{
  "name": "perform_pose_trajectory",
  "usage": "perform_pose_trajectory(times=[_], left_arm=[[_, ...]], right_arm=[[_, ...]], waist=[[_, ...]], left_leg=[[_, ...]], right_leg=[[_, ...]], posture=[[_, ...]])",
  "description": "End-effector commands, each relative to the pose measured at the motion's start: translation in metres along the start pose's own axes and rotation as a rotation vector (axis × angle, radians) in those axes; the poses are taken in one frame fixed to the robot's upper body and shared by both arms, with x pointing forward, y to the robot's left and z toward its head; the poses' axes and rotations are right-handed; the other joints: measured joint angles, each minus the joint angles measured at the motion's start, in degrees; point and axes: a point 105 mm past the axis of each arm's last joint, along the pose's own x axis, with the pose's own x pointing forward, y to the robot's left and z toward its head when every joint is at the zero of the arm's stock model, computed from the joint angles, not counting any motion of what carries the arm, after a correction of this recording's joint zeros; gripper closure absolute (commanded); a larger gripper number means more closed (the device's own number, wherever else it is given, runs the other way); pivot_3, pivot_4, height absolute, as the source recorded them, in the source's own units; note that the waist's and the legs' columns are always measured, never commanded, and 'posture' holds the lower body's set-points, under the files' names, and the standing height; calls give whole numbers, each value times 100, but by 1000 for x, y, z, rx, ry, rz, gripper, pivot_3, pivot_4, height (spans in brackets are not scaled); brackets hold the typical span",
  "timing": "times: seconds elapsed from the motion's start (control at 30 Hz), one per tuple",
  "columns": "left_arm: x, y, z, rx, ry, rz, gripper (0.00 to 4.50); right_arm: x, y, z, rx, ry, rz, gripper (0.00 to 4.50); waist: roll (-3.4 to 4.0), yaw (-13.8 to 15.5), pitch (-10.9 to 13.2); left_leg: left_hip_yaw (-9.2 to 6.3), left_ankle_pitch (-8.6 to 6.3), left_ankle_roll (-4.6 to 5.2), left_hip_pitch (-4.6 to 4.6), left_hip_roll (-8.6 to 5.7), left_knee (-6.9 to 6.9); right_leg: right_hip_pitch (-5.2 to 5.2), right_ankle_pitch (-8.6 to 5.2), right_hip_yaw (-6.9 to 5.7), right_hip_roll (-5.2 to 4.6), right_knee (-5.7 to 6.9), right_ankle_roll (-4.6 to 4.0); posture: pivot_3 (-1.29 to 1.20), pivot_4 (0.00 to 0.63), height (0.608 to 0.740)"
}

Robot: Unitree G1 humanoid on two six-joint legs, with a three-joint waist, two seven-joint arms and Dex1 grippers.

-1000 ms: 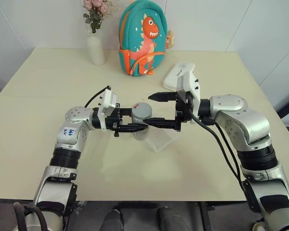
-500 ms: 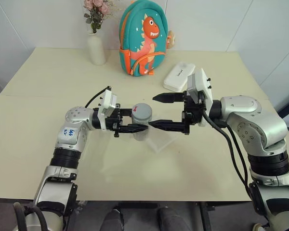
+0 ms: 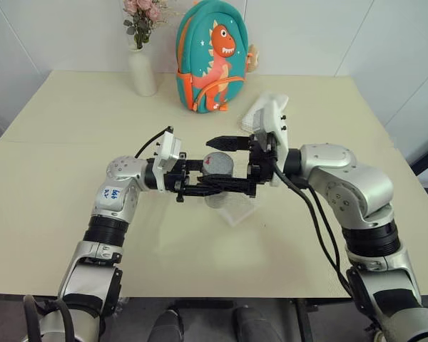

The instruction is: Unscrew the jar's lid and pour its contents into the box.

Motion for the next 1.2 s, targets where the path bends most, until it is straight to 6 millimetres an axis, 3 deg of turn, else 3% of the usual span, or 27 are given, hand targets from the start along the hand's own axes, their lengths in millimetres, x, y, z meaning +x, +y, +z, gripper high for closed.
perform_pose_trajectory(times=[0.03,0.3,1.2], left_arm=[[4,1,9,44,-7,-16,2445],[4,0,11,50,-12,-15,2445],[1,1,9,44,-10,-4,2445]], right_arm=[[6,-3,12,-59,-34,-4,17],[10,-9,10,-73,-32,-9,17],[-13,-16,2,-96,38,-58,17]], waist=[[0,-4,0],[0,2,0],[0,1,0]], left_leg=[[0,0,0,0,0,0],[-1,0,0,0,0,0],[-1,0,0,0,0,0]], right_leg=[[0,0,0,0,0,0],[0,0,-2,0,1,0],[0,0,-2,0,1,0]], posture=[[0,150,740],[0,150,740],[0,150,740]])
